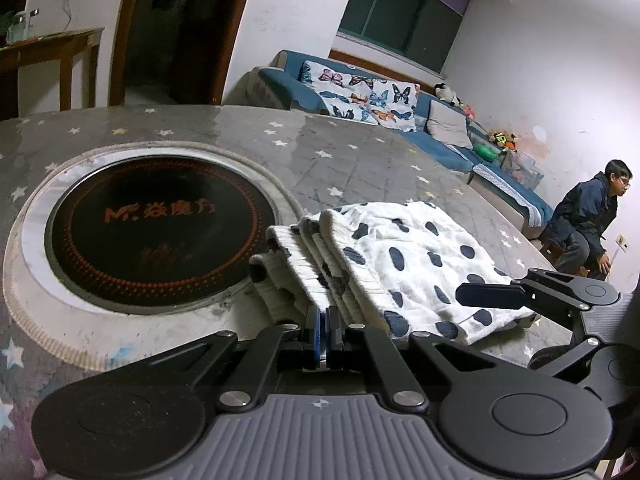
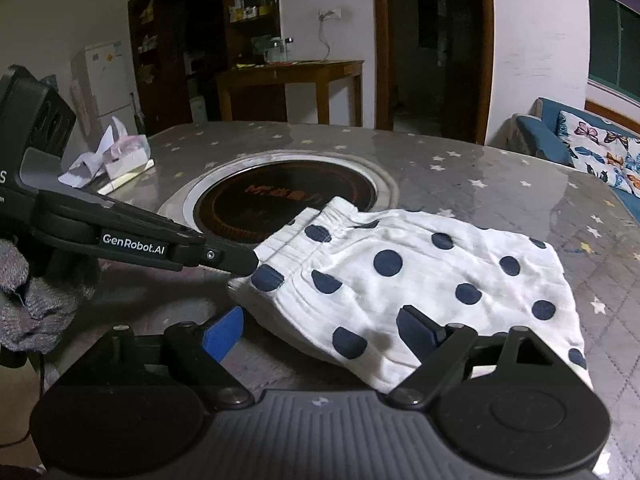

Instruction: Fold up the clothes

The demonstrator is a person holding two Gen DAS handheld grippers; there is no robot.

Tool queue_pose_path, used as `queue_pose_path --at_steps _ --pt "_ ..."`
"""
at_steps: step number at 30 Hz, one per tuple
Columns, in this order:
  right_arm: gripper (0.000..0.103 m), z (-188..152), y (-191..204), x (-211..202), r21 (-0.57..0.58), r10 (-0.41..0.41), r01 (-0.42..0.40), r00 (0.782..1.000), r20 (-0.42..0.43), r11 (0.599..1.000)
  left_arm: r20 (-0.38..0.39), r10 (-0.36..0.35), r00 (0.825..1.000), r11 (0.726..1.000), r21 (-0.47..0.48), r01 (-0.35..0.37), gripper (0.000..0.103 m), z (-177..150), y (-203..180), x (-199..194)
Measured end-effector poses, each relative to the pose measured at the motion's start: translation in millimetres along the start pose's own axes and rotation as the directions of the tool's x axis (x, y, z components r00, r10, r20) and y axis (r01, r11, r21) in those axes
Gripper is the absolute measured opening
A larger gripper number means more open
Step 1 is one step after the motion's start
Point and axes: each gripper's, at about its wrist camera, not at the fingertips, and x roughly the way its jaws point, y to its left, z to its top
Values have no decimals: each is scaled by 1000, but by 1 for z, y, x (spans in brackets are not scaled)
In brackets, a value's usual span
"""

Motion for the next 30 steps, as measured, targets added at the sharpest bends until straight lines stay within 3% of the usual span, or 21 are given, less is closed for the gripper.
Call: queue_pose_path --at_steps 9,14,28,30 --pt "87 0 -4 -1 7 -21 21 1000 -3 1000 -4 17 1000 1000 7 -17 9 -2 -4 3" --pt "76 0 -2 1 0 -5 5 1000 -4 1000 -6 22 1000 1000 1 -22 9 -3 -3 4" --pt "67 -1 12 7 -72 4 -5 1000 -20 997 -6 24 1000 999 -37 -24 10 -2 1 4" --pt "67 -1 12 8 -73 3 -4 1000 -21 997 -7 26 1000 999 -40 -26 18 -2 1 4"
